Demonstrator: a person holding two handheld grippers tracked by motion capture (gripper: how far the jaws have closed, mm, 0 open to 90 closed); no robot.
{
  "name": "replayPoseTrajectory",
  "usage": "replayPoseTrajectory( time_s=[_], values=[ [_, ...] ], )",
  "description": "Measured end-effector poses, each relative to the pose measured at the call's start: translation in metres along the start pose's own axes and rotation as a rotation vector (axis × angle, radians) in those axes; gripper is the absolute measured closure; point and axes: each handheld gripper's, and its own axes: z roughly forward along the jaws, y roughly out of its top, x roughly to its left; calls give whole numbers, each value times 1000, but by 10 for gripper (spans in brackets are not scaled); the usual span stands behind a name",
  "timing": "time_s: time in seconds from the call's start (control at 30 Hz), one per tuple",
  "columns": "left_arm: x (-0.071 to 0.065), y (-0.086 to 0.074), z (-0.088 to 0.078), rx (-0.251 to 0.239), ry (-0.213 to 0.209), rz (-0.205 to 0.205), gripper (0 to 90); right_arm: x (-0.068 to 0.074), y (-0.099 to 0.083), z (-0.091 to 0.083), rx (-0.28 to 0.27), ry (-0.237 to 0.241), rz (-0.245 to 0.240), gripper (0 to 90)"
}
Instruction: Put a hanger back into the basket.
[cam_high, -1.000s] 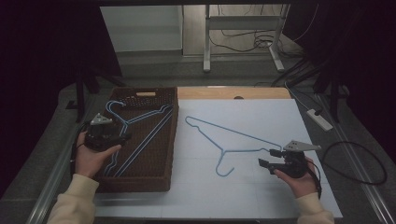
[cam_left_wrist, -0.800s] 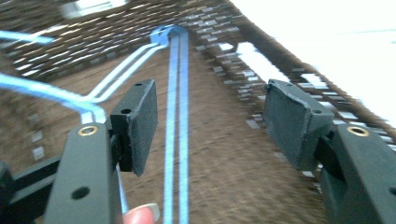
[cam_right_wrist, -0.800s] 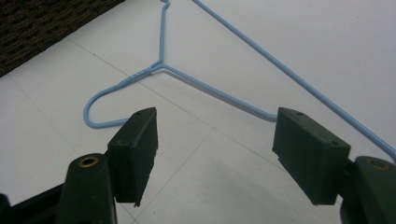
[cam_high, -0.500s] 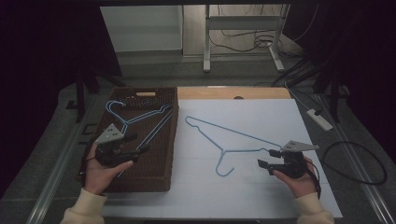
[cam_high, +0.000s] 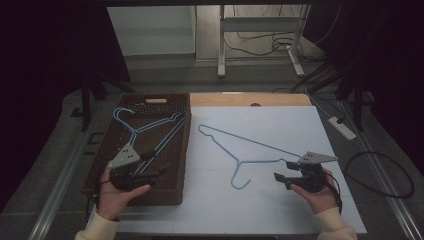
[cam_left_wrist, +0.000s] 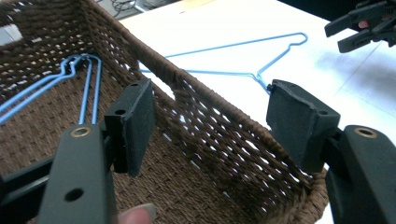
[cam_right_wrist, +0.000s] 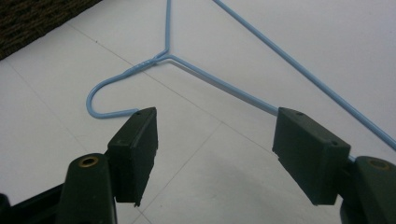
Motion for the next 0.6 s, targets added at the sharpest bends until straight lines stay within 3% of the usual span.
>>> replayPoseTrajectory(
  time_s=[0.6],
  values=[
    [-8,-6,11,18,-24,6,334,12,5,-3,10,10,-32,338]
  ],
)
